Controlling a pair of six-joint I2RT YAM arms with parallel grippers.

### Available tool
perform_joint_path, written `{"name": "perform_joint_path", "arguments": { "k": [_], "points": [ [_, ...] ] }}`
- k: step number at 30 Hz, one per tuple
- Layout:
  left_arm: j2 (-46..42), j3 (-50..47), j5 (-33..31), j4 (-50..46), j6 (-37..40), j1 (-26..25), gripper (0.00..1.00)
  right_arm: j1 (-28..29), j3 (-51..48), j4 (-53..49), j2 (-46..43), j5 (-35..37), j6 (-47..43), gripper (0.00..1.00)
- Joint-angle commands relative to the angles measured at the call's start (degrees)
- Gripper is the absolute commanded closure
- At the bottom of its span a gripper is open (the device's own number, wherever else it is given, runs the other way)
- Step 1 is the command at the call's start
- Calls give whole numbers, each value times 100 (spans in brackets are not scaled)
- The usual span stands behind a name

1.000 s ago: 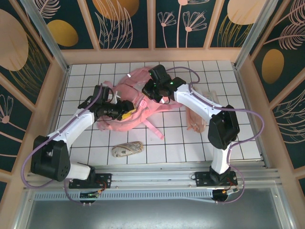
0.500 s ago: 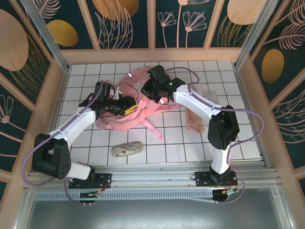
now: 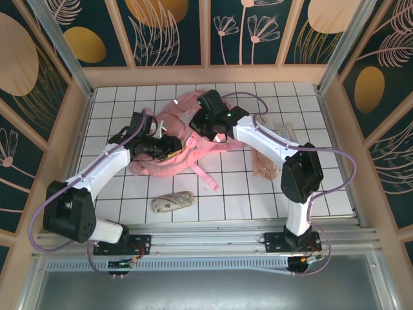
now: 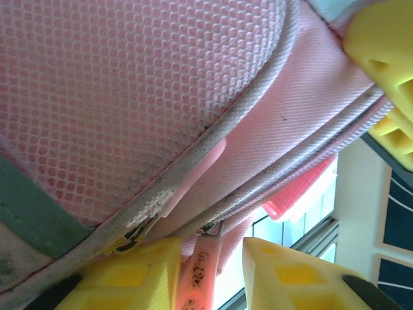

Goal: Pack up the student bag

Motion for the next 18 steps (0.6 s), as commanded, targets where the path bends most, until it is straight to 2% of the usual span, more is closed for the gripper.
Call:
{"name": "perform_joint_path", "arguments": {
  "k": [1,5,10,13,16,18],
  "points": [
    [268,190,-485,-652,445,-127,71,74,345,722,-216,-102,97,100],
    [359,251,-605,-852,692,-153,73,66,385,684,-217,-84,75,100],
    [502,291,-383,-858,826,-195,74,50,310,696,-245,-101,87,100],
    [561,389,-500,-980,946,-209,84,35,270,743,-263,-116,115,100],
    [593,428,-508,-964,934,-209,100,39,281,728,-270,-111,106,100],
    [584,477,-576,-977,932,-207,100,38,254,711,-303,-95,89,100]
  ]
}}
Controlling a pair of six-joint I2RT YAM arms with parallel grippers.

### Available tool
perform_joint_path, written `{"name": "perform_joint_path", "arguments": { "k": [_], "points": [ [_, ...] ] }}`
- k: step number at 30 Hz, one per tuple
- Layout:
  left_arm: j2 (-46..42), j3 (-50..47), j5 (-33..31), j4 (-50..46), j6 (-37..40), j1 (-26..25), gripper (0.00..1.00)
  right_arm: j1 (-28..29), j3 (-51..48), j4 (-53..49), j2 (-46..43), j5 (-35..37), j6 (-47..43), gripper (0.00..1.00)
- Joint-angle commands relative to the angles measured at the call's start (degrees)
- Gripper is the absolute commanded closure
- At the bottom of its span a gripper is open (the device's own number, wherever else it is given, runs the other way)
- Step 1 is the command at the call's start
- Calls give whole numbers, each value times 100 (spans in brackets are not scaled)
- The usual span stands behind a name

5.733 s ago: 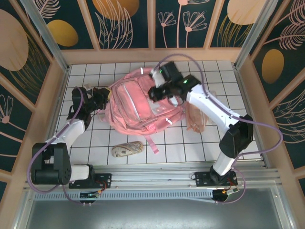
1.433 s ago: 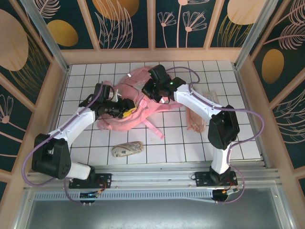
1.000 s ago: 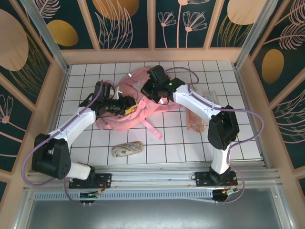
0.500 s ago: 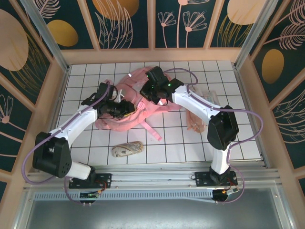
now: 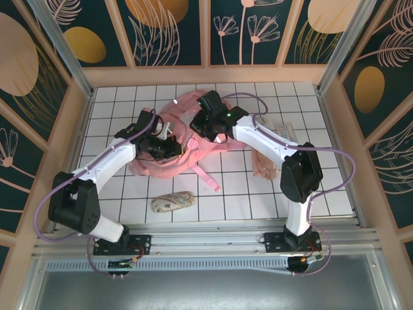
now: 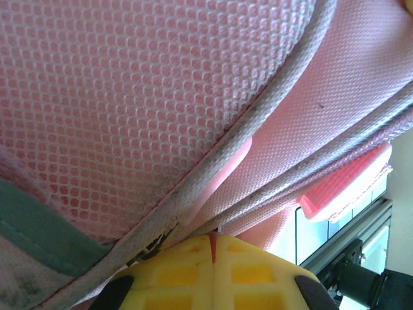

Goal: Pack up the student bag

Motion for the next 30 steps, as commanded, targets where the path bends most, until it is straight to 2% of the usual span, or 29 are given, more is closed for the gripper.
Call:
{"name": "perform_joint_path", "arguments": {
  "k": [1,6,9,10,14,18,20,22,25,27,30],
  "points": [
    [144,111,-259,-344,97,-32,100,46,231,791,-355,-107,91,100],
    [101,366,-339,-480,227,-34,100,-37,-19,785,-527,-43,100,100],
    [118,706,-525,-1074,731,-32,100,-235,-287,780,-759,91,50,100],
    [109,798,-680,-1334,953,-30,100,-350,-388,793,-843,100,23,100],
    [-86,660,-1974,-1973,1749,-40,100,-818,-641,938,-1119,-139,-2,100],
    [-349,284,-2702,-2126,1951,-43,100,-1084,-533,714,-1266,-276,-277,100],
    [-418,278,-3089,-2106,1902,-30,100,-1417,-528,654,-1311,-533,-506,100],
    [-466,358,-3593,-2088,1873,-30,100,-1697,-507,531,-1245,-1085,-874,100],
    [-497,463,-3929,-2047,1947,29,100,-2057,-578,172,-1109,-1762,-1661,100],
    [-489,508,-3991,-2045,2018,53,100,-2333,-732,-70,-1051,-2084,-2112,100],
    [-449,556,-3529,-1692,1954,76,100,-2537,-1172,135,-1115,-2572,-2321,100]
  ]
}}
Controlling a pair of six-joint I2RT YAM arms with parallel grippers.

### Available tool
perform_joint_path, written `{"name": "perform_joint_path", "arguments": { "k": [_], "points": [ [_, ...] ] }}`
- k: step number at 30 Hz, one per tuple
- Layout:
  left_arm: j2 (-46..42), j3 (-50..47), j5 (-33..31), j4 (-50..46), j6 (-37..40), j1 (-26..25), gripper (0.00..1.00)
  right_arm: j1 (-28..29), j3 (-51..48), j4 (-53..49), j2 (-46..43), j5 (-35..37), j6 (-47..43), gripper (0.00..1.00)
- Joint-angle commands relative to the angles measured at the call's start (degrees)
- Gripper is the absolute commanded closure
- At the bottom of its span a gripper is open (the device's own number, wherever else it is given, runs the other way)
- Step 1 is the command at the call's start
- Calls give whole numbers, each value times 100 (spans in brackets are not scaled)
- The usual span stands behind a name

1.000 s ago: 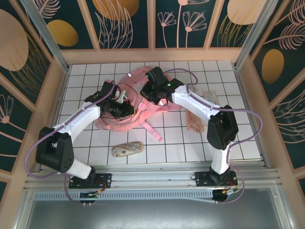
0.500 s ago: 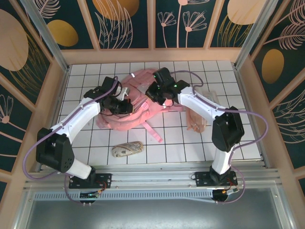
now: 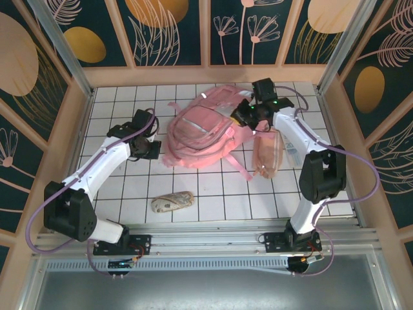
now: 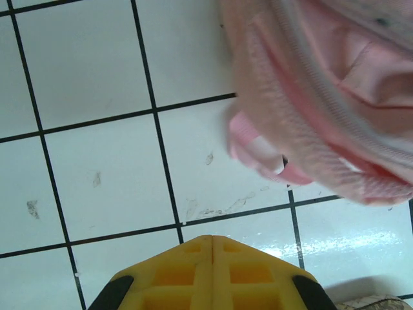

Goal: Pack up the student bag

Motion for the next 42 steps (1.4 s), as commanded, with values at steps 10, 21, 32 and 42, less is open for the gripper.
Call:
{"name": "perform_joint_path", "arguments": {
  "k": [10,21,32,42],
  "points": [
    [-427,19,2051,1346,-502,-116,56,440,-307,763,-324,-928,-260,100],
    [-127,-597,1922,1826,-909,-201,40,1079,708,-1547,-133,984,-518,54],
    [-425,-637,1636,1729,-950,-201,37,2314,-863,-468,-751,996,1637,30],
    [-631,-787,1545,1612,-908,-202,36,1997,-1038,270,-407,1294,1572,32]
  ]
}}
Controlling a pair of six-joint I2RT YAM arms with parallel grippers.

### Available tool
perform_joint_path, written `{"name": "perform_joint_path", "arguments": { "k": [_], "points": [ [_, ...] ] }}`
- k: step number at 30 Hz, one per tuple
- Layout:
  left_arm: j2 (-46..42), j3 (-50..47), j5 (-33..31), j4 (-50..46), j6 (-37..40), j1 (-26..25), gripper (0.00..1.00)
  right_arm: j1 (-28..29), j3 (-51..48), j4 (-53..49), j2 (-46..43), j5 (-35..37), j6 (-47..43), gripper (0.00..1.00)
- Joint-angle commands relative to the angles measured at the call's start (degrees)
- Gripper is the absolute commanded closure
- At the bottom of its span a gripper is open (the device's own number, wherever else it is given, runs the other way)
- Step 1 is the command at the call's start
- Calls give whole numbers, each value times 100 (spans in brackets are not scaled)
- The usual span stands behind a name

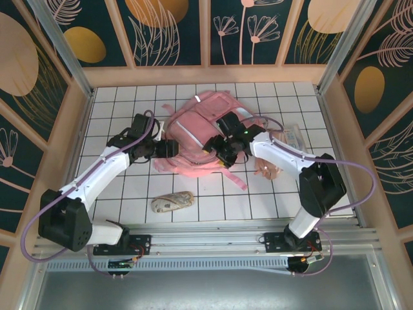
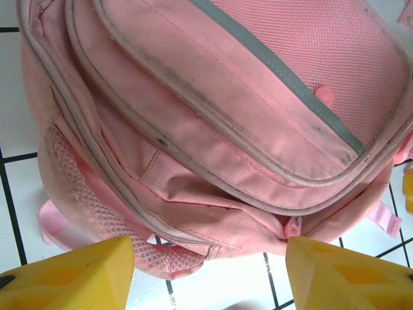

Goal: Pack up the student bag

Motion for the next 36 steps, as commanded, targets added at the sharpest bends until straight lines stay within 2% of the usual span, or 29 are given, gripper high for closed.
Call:
{"name": "perform_joint_path", "arguments": {
  "k": [1,8,25,31,33,34,36],
  "points": [
    [-176,-67,-117,-85,-20,-8,36,-157,340,247,155,294,-16,33],
    [-283,-178,-137,-55,-80,-5,36,-298,321,235,208,349,-128,35],
    [-228,-133,-225,-214,-3,-5,35,-180,-220,916,719,136,92,33],
    [-171,-106,-227,-234,15,-4,35,-177,25,1276,1018,438,198,37],
    [-170,-115,-216,-228,20,-4,35,-198,41,1490,1098,496,282,48],
    [-170,-119,-208,-229,21,-9,35,-204,29,1646,1110,487,315,61],
    [-189,-137,-208,-245,27,-4,35,-217,35,1810,1109,488,390,99]
  ]
}}
